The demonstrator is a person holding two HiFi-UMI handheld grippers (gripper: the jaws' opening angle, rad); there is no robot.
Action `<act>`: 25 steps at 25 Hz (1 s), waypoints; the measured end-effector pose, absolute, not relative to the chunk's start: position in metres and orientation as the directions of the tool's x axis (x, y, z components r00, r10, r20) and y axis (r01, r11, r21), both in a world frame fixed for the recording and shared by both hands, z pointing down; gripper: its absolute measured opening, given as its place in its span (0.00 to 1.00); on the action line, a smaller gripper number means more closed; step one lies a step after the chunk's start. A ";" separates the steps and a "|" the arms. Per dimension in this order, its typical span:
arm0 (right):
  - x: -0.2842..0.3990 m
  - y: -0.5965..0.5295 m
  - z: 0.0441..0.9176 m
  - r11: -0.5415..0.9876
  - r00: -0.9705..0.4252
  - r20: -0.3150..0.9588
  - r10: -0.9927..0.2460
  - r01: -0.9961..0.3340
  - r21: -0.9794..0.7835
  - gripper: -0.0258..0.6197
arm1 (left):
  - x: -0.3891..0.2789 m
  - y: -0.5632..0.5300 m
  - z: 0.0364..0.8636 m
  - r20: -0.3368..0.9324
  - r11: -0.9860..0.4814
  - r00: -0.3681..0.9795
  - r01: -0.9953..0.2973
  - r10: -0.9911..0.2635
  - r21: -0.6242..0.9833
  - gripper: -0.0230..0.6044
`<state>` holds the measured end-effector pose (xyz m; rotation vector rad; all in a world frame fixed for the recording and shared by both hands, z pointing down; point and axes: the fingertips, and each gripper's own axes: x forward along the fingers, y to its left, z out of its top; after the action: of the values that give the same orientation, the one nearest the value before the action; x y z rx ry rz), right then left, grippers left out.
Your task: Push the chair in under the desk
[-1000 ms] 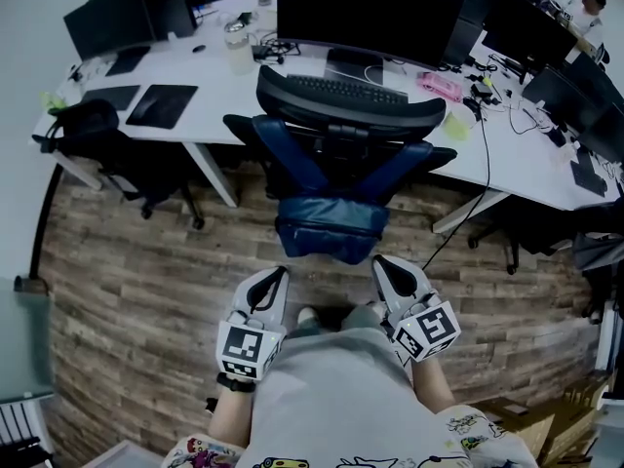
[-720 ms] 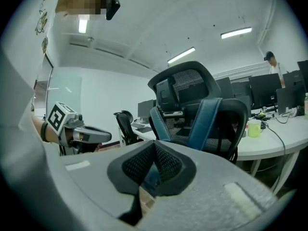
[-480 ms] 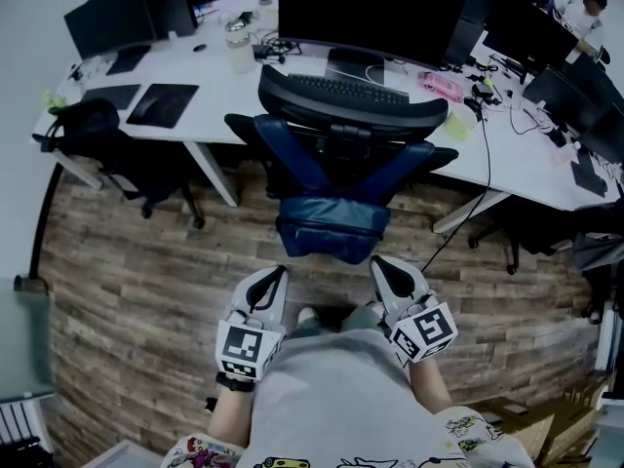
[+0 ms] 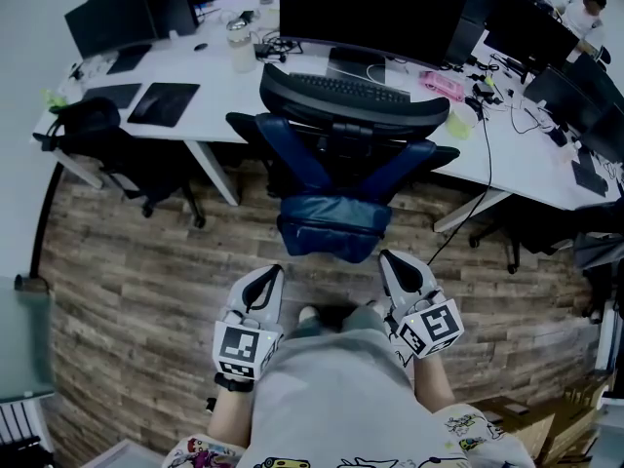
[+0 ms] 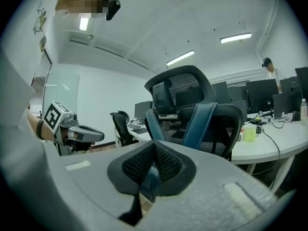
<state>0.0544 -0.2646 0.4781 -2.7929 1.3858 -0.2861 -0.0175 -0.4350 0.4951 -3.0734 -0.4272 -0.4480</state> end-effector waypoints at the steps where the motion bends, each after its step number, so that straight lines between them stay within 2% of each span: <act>1: 0.054 -0.264 0.478 -0.607 0.591 0.156 -0.792 -0.789 -0.094 0.04 | -0.018 -0.435 0.495 0.281 -0.963 0.922 0.268 0.266 0.032 0.05; 25: 0.058 -0.264 0.486 -0.615 0.594 0.168 -0.787 -0.778 -0.129 0.04 | -0.013 -0.434 0.495 0.290 -0.966 0.922 0.258 0.255 0.029 0.05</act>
<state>0.0575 -0.2636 0.4862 -2.7670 1.3597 -0.3231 -0.0130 -0.4345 0.4952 -3.0705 -0.4091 -0.4616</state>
